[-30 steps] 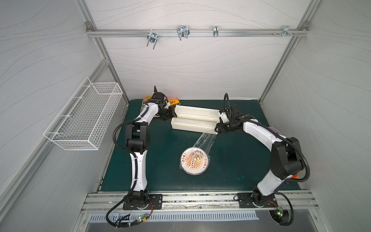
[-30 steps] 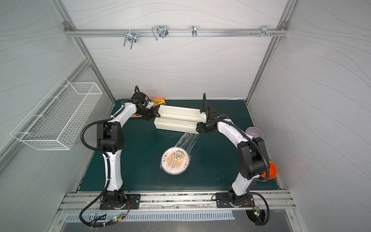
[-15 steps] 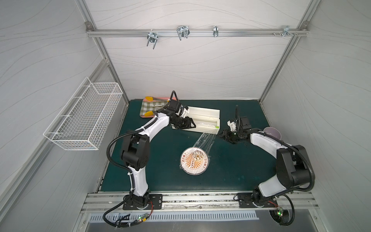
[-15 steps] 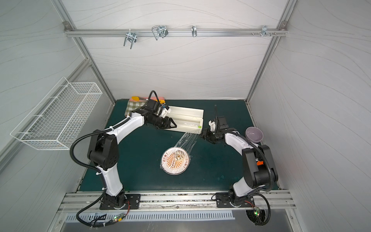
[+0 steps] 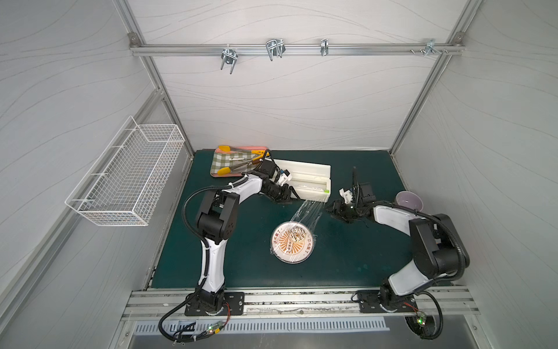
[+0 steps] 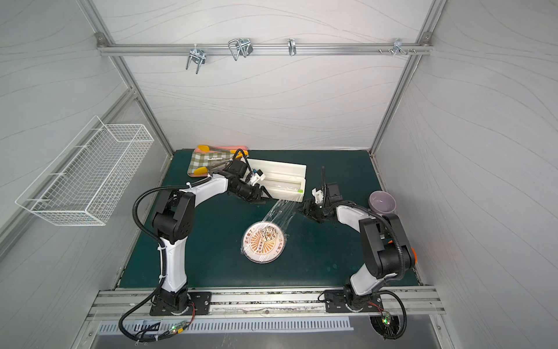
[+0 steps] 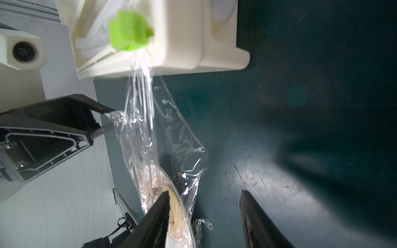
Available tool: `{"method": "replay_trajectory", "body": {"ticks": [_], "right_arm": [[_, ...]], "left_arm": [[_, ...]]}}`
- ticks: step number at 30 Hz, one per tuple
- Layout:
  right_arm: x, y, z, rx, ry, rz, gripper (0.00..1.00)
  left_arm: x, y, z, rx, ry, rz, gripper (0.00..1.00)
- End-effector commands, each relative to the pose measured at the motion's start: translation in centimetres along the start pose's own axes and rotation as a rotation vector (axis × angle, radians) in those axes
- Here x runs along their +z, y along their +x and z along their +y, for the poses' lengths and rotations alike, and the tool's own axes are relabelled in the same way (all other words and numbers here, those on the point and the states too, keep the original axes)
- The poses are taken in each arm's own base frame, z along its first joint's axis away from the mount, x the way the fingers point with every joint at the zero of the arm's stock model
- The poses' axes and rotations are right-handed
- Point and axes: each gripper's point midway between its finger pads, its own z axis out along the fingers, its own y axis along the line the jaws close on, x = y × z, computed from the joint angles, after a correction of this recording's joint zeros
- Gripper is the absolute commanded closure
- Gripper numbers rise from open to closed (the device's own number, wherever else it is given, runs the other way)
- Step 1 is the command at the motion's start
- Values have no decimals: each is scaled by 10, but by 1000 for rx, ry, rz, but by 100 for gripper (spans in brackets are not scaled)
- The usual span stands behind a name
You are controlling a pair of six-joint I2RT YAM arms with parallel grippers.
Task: Wrap the plate with plastic wrap
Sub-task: Tear off the plastic wrap from the plastic wrap cutting box.
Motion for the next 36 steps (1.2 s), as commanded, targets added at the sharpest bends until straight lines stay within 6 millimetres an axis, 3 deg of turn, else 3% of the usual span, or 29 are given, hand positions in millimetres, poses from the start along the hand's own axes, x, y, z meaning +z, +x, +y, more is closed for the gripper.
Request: {"method": "replay_trajectory", "body": {"ticks": [1,9,18,27,32,36], "right_arm": [[8,4,1,22,-31,15,46],[15,-1,-3,58,-32,-26,46],[8,-40,14,62,-39,-153,49],[14,-68,25,58,-46,-202,54],[24,-72,23,83,-37,-215,62],[37,-66,9,114,12,-208,77]], "left_arm": [[18,3,-4,25,63,27,41],[40,12,1,35,58,76,43],[44,12,-2,28,78,82,73],[35,8,-12,49,91,61,92],[32,9,-8,46,75,60,100],[26,10,-2,44,44,59,100]]}}
